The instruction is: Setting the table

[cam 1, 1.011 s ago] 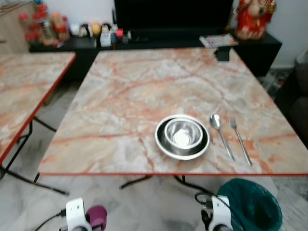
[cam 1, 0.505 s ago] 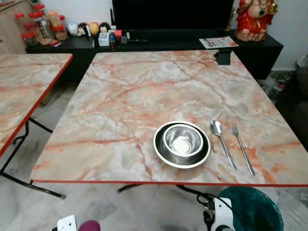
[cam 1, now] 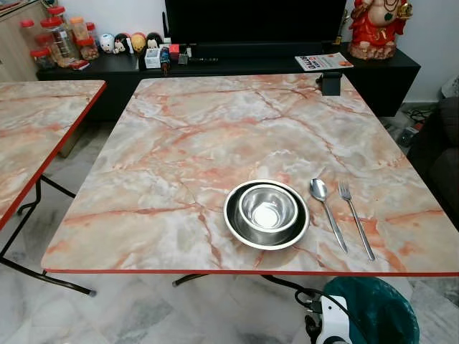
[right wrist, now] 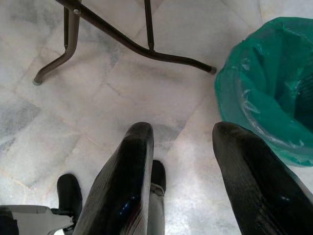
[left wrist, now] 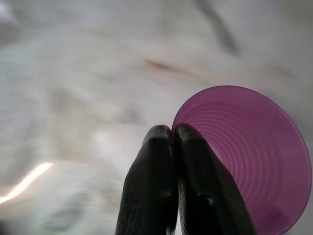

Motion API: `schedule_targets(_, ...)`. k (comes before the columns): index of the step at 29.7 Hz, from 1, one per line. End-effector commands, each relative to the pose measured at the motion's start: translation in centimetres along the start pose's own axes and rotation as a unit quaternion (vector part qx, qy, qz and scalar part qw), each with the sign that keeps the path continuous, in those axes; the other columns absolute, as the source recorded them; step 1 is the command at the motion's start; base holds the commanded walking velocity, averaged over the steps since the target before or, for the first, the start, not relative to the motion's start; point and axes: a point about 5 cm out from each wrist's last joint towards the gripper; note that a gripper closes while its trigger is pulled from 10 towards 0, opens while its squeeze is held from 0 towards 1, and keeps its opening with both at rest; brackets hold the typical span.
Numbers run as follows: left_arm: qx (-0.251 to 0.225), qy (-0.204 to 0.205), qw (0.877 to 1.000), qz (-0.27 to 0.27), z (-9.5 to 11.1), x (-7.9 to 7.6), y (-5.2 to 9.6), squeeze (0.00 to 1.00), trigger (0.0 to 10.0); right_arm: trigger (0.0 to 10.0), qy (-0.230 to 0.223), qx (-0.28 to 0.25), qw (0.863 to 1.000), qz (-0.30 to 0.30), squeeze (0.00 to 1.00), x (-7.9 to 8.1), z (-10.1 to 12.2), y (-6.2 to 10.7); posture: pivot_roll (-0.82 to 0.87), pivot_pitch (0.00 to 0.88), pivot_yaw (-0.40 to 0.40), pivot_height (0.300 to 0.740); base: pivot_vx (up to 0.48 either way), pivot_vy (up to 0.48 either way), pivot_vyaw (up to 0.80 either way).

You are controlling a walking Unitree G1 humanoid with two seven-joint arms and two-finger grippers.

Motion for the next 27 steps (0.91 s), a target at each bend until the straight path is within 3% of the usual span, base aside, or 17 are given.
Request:
schedule_targets(1, -0.071, 0.027, 0.994, 0.076, 2.8, 2.7, -0.9, 0.0, 10.0, 10.0, 0.006, 0.002, 1.0, 0.006, 0.0, 0.2, 0.1, -0.1, 0.09, 0.049, -0.001, 0.74, 0.0, 0.0, 0.0)
schedule_targets(6, -0.185, 0.042, 0.973, 0.133, 7.9, 4.4, -1.8, 0.0, 10.0, 10.0, 0.012, 0.0, 1.0, 0.012, 0.0, 0.4, 0.4, -0.1, 0.11, 0.048, -0.012, 0.74, 0.0, 0.0, 0.0)
schedule_targets(7, -0.25, 0.031, 0.957, 0.143, 10.9, 4.3, -2.0, 0.0, 10.0, 10.0, 0.014, -0.001, 1.0, 0.013, 0.0, 0.4, 0.6, -0.2, 0.11, 0.049, -0.015, 0.74, 0.0, 0.0, 0.0)
schedule_targets(8, -0.25, 0.031, 0.957, 0.143, 10.9, 4.3, -2.0, 0.0, 10.0, 10.0, 0.014, -0.001, 1.0, 0.013, 0.0, 0.4, 0.6, -0.2, 0.11, 0.049, -0.015, 0.74, 0.0, 0.0, 0.0)
schedule_targets(9, -0.294, 0.032, 0.946, 0.132, 13.0, 3.5, -1.9, 0.0, 10.0, 10.0, 0.014, -0.002, 1.0, 0.014, 0.0, 0.4, 0.6, -0.2, 0.11, 0.048, -0.015, 0.74, 0.0, 0.0, 0.0)
schedule_targets(11, -0.412, 0.055, 0.906, 0.075, 19.3, 0.6, -0.9, 0.0, 10.0, 10.0, 0.016, -0.002, 1.0, 0.014, 0.0, 0.4, 0.7, -0.2, 0.11, 0.048, -0.016, 0.74, 0.0, 0.0, 0.0)
schedule_targets(12, -0.412, 0.055, 0.906, 0.075, 19.3, 0.6, -0.9, 0.0, 10.0, 10.0, 0.016, -0.002, 1.0, 0.014, 0.0, 0.4, 0.7, -0.2, 0.11, 0.048, -0.016, 0.74, 0.0, 0.0, 0.0)
schedule_targets(13, -0.461, 0.071, 0.884, 0.018, 22.8, -2.0, 0.1, 0.0, 10.0, 10.0, 0.016, -0.002, 1.0, 0.014, 0.0, 0.4, 0.7, -0.2, 0.11, 0.044, -0.016, 0.74, 0.0, 0.0, 0.0)
schedule_targets(15, -0.487, 0.07, 0.871, -0.013, 24.7, -3.6, 0.8, 0.0, 10.0, 10.0, 0.016, -0.002, 1.0, 0.014, 0.0, 0.4, 0.7, -0.2, 0.1, 0.043, -0.013, 0.74, 0.0, 0.0, 0.0)
schedule_targets(17, -0.546, 0.07, 0.831, -0.08, 28.7, -7.0, 3.4, 0.0, 10.0, 10.0, 0.014, -0.001, 1.0, 0.012, 0.0, 0.4, 0.7, -0.2, 0.09, 0.04, -0.008, 0.74, 0.0, 0.0, 0.0)
schedule_targets(19, -0.551, 0.089, 0.813, -0.163, 30.8, -10.3, 5.6, 0.0, 10.0, 10.0, 0.013, 0.002, 1.0, 0.01, 0.0, 0.3, 0.4, -0.2, 0.09, 0.039, -0.005, 0.74, 0.0, 0.0, 0.0)
schedule_targets(21, -0.546, 0.097, 0.81, -0.191, 31.1, -11.3, 6.1, 0.0, 10.0, 10.0, 0.012, 0.003, 1.0, 0.01, 0.0, 0.3, 0.4, -0.2, 0.09, 0.039, -0.005, 0.74, 0.0, 0.0, 0.0)
schedule_targets(22, -0.48, 0.144, 0.816, -0.287, 31.2, -14.1, 7.0, 0.0, 10.0, 10.0, 0.011, 0.004, 1.0, 0.009, 0.0, 0.3, 0.3, -0.1, 0.08, 0.04, -0.002, 0.74, 0.0, 0.0, 0.0)
schedule_targets(23, -0.44, 0.166, 0.818, -0.33, 31.1, -15.3, 7.4, 0.0, 10.0, 10.0, 0.011, 0.005, 1.0, 0.009, 0.0, 0.3, 0.3, -0.1, 0.08, 0.04, 0.0, 0.74, 0.0, 0.0, 0.0)
schedule_targets(24, -0.44, 0.166, 0.818, -0.33, 31.1, -15.3, 7.4, 0.0, 10.0, 10.0, 0.011, 0.005, 1.0, 0.009, 0.0, 0.3, 0.3, -0.1, 0.08, 0.04, 0.0, 0.74, 0.0, 0.0, 0.0)
schedule_targets(25, -0.397, 0.15, 0.811, -0.403, 30.9, -17.5, 8.6, 0.0, 10.0, 10.0, 0.011, 0.005, 1.0, 0.009, 0.0, 0.4, 0.2, -0.1, 0.07, 0.041, 0.003, 0.74, 0.0, 0.0, 0.0)
schedule_targets(27, -0.358, 0.126, 0.809, -0.45, 30.4, -18.8, 9.3, 0.0, 10.0, 10.0, 0.006, 0.006, 1.0, 0.006, 0.0, 0.3, 0.1, -0.1, 0.07, 0.043, 0.007, 0.74, 0.0, 0.0, 0.0)
Point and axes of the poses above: a point about 5 cm out from each wrist's last joint towards the gripper, its own y axis pointing back from the gripper into the wrist, its own z axis along the axis of the wrist's last joint, x = y × z, and after that the axes turned 14 degrees about y, right-handed
